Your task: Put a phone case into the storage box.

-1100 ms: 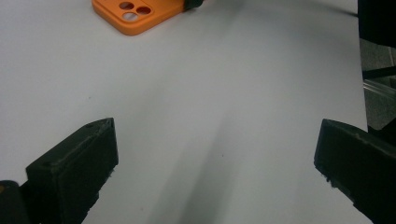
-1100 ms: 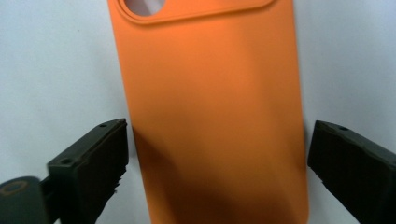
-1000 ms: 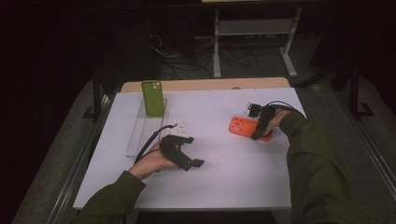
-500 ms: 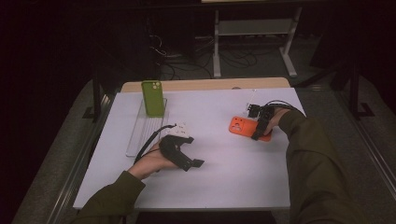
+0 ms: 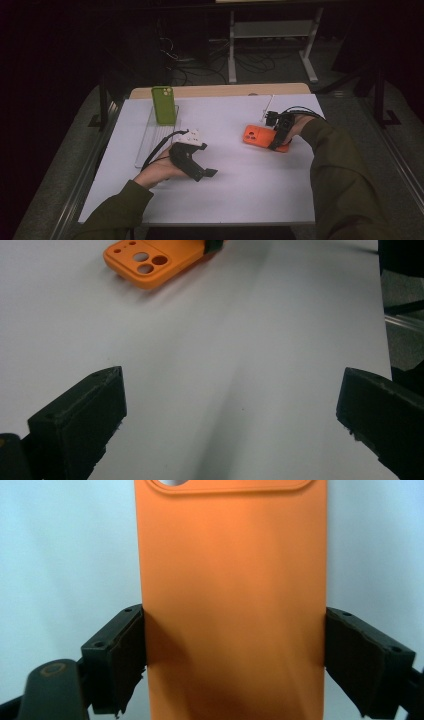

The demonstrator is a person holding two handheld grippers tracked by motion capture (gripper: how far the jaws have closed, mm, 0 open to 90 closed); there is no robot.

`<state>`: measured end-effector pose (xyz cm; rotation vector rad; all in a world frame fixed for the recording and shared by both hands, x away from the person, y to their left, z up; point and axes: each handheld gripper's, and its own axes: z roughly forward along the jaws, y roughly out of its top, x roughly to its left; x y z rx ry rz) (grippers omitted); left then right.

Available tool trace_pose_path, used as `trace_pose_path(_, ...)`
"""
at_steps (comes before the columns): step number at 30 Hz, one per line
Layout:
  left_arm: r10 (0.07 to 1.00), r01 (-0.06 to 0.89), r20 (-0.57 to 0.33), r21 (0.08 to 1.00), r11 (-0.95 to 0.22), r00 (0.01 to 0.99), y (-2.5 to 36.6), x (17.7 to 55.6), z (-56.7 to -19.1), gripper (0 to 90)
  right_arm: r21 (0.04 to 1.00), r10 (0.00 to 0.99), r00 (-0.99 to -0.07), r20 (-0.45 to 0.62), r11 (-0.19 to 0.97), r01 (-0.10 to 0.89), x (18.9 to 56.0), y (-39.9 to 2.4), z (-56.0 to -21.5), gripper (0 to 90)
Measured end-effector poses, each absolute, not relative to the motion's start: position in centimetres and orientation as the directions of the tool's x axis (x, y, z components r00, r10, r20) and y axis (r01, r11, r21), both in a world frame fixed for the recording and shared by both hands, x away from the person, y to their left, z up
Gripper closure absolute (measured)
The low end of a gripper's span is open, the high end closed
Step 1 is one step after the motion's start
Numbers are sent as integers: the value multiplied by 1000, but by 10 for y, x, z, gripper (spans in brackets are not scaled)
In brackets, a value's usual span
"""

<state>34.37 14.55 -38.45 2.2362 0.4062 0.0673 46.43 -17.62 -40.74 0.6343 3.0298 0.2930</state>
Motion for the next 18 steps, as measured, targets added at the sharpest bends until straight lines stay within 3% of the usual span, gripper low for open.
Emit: trace_pose_path(18,240,196,-46,732,-653,970,138,365,-373,0,223,192,-981,-24,958,182,418,-125,-383,153)
